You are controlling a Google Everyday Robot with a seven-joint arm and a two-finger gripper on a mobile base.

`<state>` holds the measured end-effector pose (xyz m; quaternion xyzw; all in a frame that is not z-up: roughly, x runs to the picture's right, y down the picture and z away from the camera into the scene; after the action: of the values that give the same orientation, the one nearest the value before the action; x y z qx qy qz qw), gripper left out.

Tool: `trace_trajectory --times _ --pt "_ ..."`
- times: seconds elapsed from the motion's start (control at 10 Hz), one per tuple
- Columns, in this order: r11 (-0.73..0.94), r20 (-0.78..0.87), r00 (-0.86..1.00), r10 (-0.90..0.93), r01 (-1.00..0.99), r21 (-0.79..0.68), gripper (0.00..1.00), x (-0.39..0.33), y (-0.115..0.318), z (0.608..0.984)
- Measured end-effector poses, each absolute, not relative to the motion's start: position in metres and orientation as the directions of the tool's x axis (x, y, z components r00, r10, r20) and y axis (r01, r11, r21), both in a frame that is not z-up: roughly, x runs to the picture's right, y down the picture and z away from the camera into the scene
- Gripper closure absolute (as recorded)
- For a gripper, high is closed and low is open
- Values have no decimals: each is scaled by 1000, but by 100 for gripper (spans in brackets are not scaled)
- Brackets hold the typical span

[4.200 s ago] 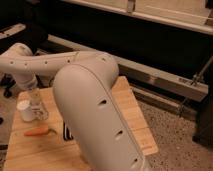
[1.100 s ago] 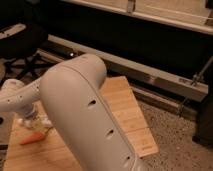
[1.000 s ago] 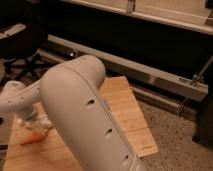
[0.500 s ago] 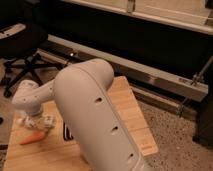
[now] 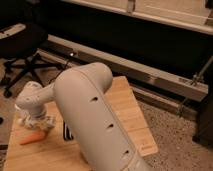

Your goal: Place the bottle in the ceramic bowl

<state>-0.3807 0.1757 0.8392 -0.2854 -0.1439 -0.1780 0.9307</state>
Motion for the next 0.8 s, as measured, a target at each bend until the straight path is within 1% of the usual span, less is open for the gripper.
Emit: trace_trajectory --times 0.3,0.5,0.6,0.8 --pt "752 356 895 -269 426 -503 76 -383 169 840" --pt "770 342 902 -264 410 -489 95 -364 138 827" --pt "782 337 907 -254 397 -479 99 -350 123 817" --pt "819 369 910 -190 355 -452 100 -319 100 783"
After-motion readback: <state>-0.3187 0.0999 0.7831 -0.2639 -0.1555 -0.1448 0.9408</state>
